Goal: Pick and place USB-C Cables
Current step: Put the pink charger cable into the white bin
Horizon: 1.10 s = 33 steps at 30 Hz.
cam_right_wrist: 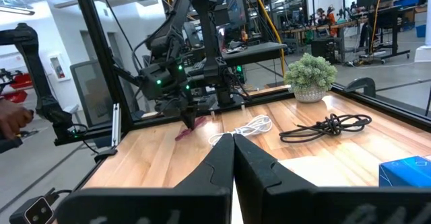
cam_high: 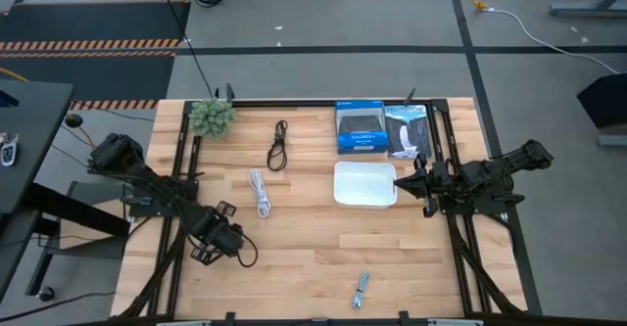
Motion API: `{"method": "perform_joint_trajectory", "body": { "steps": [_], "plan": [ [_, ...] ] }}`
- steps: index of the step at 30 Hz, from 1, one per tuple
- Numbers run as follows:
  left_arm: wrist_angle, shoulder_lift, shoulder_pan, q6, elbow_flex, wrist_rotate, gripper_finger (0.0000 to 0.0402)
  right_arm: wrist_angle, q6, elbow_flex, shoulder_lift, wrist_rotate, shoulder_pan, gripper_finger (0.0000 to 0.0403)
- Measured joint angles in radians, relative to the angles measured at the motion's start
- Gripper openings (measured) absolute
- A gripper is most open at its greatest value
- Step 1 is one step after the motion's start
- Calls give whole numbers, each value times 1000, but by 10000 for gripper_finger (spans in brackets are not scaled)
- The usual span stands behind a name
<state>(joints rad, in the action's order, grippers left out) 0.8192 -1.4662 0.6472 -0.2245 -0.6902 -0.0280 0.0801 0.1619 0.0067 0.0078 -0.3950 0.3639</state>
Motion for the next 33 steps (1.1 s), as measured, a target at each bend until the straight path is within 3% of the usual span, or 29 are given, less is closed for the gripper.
{"method": "perform_joint_trajectory", "body": {
  "steps": [7,11,16,33],
  "plan": [
    [-2,0,-21,-5,-71,23,14,0,0,0,0,0,0,14],
    [-9,0,-92,-26,-123,-46,13,0,0,0,0,0,0,14],
    [-26,0,-179,14,-199,-55,13,0,0,0,0,0,0,14],
    [-287,0,-454,132,-395,-51,15,0,0,0,0,0,0,14]
  ]
}}
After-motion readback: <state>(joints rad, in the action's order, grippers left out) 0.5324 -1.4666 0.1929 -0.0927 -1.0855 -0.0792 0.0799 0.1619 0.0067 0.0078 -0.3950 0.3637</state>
